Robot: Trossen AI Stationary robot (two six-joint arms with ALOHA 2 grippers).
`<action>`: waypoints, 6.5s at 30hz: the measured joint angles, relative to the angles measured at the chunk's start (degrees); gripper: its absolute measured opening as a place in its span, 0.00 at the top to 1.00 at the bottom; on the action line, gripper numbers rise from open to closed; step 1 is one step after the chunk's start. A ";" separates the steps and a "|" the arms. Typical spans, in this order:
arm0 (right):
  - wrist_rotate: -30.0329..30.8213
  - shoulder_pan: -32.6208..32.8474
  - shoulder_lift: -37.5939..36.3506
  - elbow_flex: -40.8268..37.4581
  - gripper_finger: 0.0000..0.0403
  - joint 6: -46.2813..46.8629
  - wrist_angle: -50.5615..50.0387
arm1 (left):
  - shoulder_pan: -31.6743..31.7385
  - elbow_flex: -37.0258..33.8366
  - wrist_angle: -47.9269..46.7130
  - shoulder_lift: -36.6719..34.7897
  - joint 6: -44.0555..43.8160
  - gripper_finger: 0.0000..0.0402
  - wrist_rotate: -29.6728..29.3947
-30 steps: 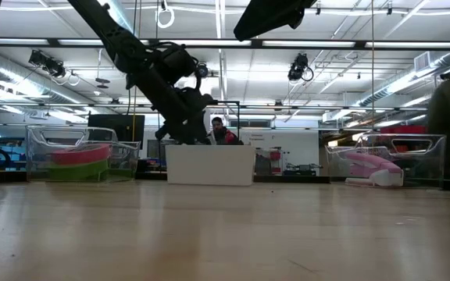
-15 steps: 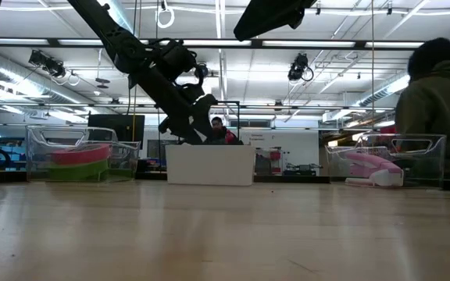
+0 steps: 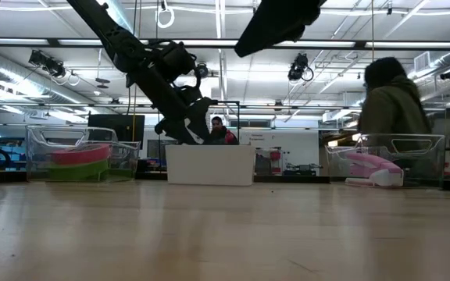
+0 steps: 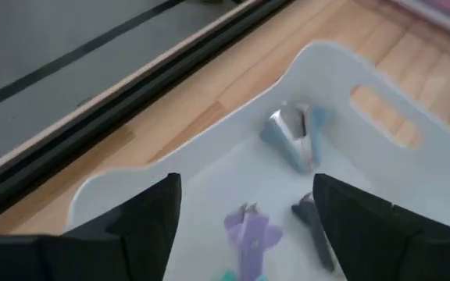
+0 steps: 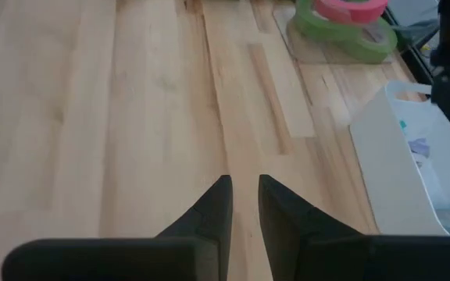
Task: Pick and place Stapler, Stapler remover, tape
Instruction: Return to Home Position
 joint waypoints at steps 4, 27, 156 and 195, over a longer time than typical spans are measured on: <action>0.02 -0.95 0.02 -0.75 0.84 -0.83 -0.22 | 1.13 0.00 -3.18 -2.26 0.04 0.30 3.52; -0.13 -1.05 0.02 -0.75 0.84 0.25 0.30 | 0.59 0.07 -29.12 -9.99 0.75 0.47 4.03; -14.63 -10.32 -0.44 -39.26 0.84 -7.01 70.52 | -39.27 -32.87 45.12 -12.59 12.78 0.52 -2.51; -13.04 -4.81 -40.13 -72.65 0.84 -6.99 61.12 | -40.53 -32.87 44.18 -44.42 12.79 0.52 -2.11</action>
